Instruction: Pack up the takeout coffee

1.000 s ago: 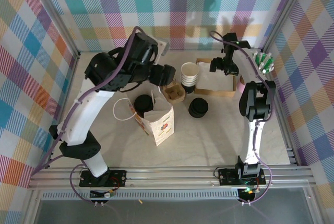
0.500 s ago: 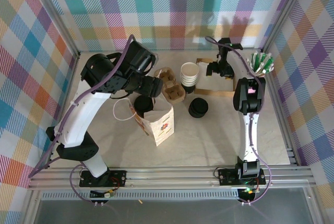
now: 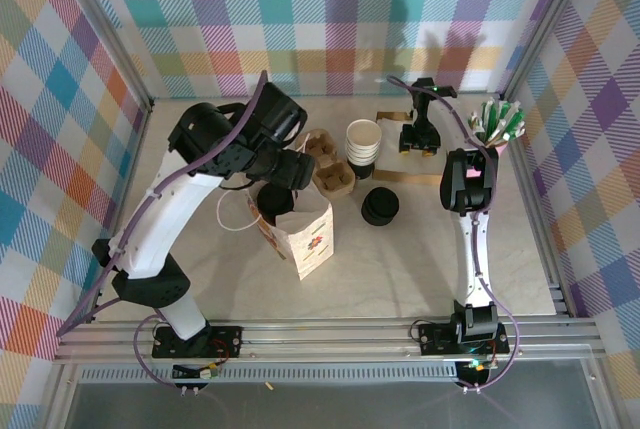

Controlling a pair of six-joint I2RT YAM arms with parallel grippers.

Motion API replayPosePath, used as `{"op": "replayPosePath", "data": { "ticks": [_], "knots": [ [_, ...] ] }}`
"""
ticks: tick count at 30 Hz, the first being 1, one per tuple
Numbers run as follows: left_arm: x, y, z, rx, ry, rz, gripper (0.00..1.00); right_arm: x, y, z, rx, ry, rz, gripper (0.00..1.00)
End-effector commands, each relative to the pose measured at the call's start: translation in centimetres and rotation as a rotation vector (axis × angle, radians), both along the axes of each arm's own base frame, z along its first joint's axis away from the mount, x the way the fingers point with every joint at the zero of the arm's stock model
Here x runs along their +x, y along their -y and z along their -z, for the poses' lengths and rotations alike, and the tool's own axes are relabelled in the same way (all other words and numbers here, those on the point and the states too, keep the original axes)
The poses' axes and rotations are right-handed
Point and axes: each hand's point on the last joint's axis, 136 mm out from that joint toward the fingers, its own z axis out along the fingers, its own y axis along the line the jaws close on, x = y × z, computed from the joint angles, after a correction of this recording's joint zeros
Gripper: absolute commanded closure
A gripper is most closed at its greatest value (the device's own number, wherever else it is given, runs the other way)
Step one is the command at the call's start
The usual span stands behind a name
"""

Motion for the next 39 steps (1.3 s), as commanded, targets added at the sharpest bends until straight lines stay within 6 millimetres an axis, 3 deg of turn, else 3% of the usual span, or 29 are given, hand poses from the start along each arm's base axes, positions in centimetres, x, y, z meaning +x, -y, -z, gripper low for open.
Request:
{"op": "replayPosePath", "data": {
  "ticks": [1, 11, 27, 39],
  "knots": [
    [-2.6, -3.3, 1.1, 0.094, -0.082, -0.023, 0.26, -0.3, -0.1, -2.1, -0.017, 0.015, -0.021, 0.53],
    [-2.9, -3.6, 1.7, 0.117, -0.109, -0.015, 0.26, -0.5, -0.3, -4.5, -0.002, 0.049, -0.030, 0.69],
    [-3.2, -3.3, 2.3, 0.107, -0.139, -0.012, 0.27, -0.8, -0.4, -6.2, 0.005, 0.065, -0.047, 0.74],
    [-3.0, -3.1, 2.5, 0.110, -0.144, -0.007, 0.27, -1.0, -0.3, -7.4, 0.001, 0.084, -0.047, 0.71]
  ]
}}
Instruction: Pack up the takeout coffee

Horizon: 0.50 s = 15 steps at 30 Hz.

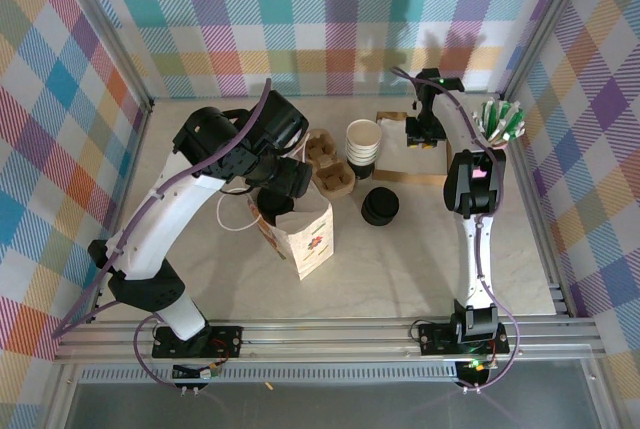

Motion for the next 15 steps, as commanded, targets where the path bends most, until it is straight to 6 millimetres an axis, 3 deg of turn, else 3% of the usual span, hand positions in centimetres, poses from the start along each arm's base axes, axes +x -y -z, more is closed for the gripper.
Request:
{"op": "replayPosePath", "data": {
  "ticks": [1, 11, 15],
  "knots": [
    [-2.3, -2.4, 1.2, 0.081, -0.101, -0.006, 0.27, -0.3, -0.4, -3.4, 0.009, 0.046, -0.016, 0.71],
    [-2.6, -2.5, 1.5, 0.078, -0.112, -0.002, 0.27, -0.5, -0.2, -4.4, 0.004, 0.059, -0.015, 0.66],
    [-2.7, -2.6, 1.4, 0.075, -0.108, -0.005, 0.27, -0.6, -0.3, -4.5, 0.009, 0.059, -0.013, 0.70]
  ]
}}
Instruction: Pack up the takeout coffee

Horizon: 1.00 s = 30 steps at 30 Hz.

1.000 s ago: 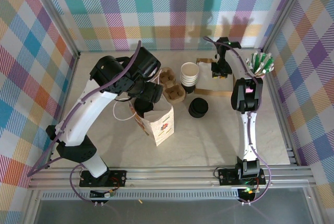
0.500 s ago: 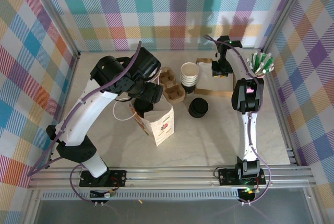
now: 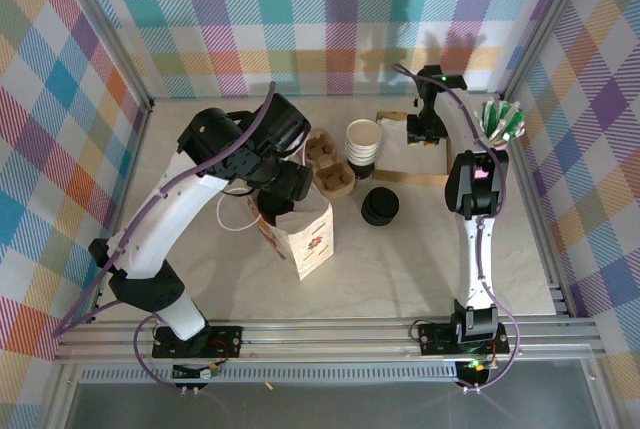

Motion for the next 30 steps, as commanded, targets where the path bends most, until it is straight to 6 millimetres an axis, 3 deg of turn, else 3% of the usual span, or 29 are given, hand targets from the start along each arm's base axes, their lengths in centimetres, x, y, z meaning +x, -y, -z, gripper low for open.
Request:
{"op": "replayPosePath", "data": {
  "ticks": [1, 7, 11, 22, 25, 30],
  "knots": [
    [-2.3, -2.8, 0.5, 0.064, -0.075, -0.015, 0.27, -0.4, -0.4, -3.0, 0.012, 0.042, -0.010, 0.72],
    [-2.4, -2.9, 0.4, 0.062, -0.072, -0.015, 0.27, -0.4, -0.7, -3.5, 0.030, 0.049, -0.008, 0.80],
    [-2.3, -2.8, 0.4, 0.060, -0.067, -0.014, 0.27, -0.5, -0.9, -4.4, 0.042, 0.066, -0.015, 0.97],
    [-2.3, -3.1, 0.1, 0.044, -0.051, -0.028, 0.27, -0.5, -1.3, -5.6, 0.088, 0.113, -0.010, 1.00],
    [-2.5, -3.2, 0.1, 0.043, -0.050, -0.028, 0.27, -0.2, -1.4, -4.0, 0.093, 0.100, -0.007, 0.56],
    [-2.8, -3.5, 0.1, 0.044, -0.051, -0.028, 0.27, 0.2, -1.2, -1.0, 0.071, 0.046, 0.012, 0.40]
  ]
}}
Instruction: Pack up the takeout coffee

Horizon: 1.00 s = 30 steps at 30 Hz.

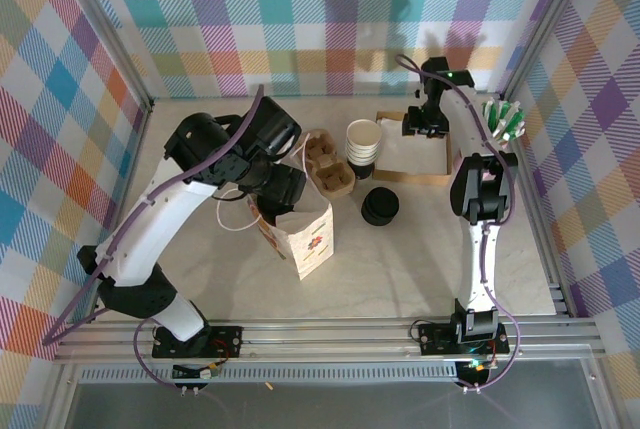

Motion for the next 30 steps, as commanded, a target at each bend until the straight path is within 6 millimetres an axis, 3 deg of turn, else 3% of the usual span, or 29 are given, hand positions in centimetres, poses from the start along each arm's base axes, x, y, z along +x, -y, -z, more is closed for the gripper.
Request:
{"op": "replayPosePath", "data": {
  "ticks": [1, 12, 16, 23, 25, 26, 28, 30],
  "knots": [
    [-1.8, -2.4, 0.6, 0.055, -0.059, -0.022, 0.27, 0.3, -0.1, 2.4, 0.002, -0.039, 0.018, 0.39],
    [-2.3, -2.8, 1.0, 0.052, -0.062, -0.017, 0.27, 0.4, -0.1, 7.2, -0.025, -0.133, 0.000, 0.40],
    [-2.4, -2.8, 1.1, 0.047, -0.062, -0.016, 0.27, 0.1, 0.0, 7.8, -0.030, -0.157, -0.002, 0.60],
    [-2.4, -2.7, 1.1, 0.044, -0.059, -0.007, 0.27, 0.1, 0.0, 5.9, -0.027, -0.121, -0.010, 0.93],
    [-2.4, -2.7, 1.2, 0.047, -0.060, -0.004, 0.27, 0.2, 0.0, 5.4, -0.030, -0.106, -0.014, 0.96],
    [-2.4, -2.7, 1.3, 0.047, -0.061, -0.002, 0.27, 0.3, 0.1, 5.2, -0.031, -0.095, -0.014, 0.92],
    [-2.4, -2.7, 1.4, 0.049, -0.062, -0.002, 0.27, 0.6, 0.2, 5.1, -0.037, -0.082, -0.013, 0.59],
    [-2.5, -2.8, 1.4, 0.047, -0.061, -0.002, 0.27, 1.0, 0.0, 5.4, -0.034, -0.075, -0.018, 0.38]
  ]
}}
